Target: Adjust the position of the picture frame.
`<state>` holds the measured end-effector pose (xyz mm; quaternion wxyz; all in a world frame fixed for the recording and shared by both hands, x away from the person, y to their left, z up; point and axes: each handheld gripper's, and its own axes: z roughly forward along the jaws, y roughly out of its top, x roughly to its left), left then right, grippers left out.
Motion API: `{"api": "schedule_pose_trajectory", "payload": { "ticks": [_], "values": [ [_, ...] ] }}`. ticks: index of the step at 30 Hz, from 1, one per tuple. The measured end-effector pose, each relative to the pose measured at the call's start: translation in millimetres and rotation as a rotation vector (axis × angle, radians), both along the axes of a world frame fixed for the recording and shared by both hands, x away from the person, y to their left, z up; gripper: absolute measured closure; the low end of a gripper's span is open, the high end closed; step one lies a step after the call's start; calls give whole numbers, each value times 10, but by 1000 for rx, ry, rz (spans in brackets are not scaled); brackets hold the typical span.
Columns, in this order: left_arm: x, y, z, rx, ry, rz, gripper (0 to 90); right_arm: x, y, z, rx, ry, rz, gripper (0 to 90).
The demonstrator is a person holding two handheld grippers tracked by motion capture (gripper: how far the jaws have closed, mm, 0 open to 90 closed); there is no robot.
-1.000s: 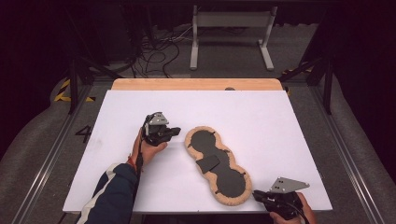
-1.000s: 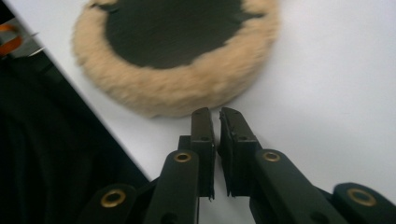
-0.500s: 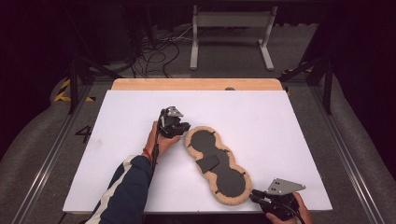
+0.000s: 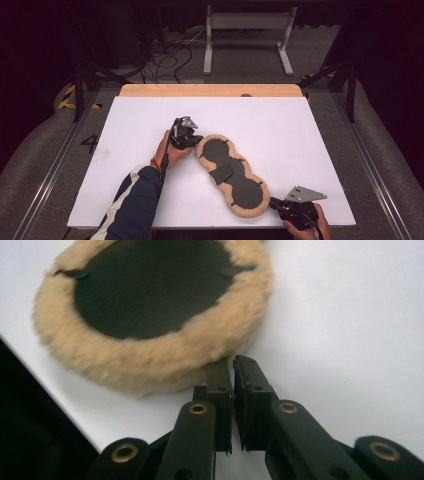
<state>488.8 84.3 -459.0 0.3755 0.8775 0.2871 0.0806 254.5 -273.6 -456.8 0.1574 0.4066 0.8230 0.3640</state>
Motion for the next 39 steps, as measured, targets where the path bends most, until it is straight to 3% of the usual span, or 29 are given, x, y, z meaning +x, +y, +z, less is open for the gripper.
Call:
{"api": "schedule_pose_trajectory", "payload": {
  "ticks": [3, 8, 9, 11, 13, 17, 19, 20, 26, 28, 34, 39],
  "values": [
    [-41, 46, 7, 9, 5, -24, 898, 50, 13, 0, 0, 0, -13, 882],
    [-89, 44, 27, 47, -31, 5, 851, 34, -13, 39, -57, -8, -5, 872],
    [-82, 36, 28, 43, -41, 15, 845, 3, -55, 50, -20, 5, 9, 883],
    [-49, 5, 18, 38, -48, 34, 843, -54, -89, 47, -4, 39, 64, 886],
    [19, -39, 3, 5, -21, 56, 837, -105, -71, 43, 12, 48, 117, 900],
    [152, -122, 3, -15, -2, 91, 836, -184, 94, 57, -21, 38, 205, 900],
    [177, -146, 12, -9, 6, 89, 836, -188, 113, 49, -28, 37, 207, 900],
    [197, -189, 24, -6, 20, 63, 825, -172, 107, 32, -15, 44, 207, 900],
    [186, -245, 49, 51, -1, 24, 890, -174, 119, 39, -32, 35, 195, 900],
    [175, -235, 48, 43, 12, 31, 900, -173, 120, 40, -34, 35, 188, 900],
    [159, -104, 53, 46, 27, 24, 900, -138, 125, 43, -35, 39, 170, 900],
    [67, 109, 41, 35, 33, 41, 900, -66, 127, 39, -39, 28, 148, 900]
  ]
}}
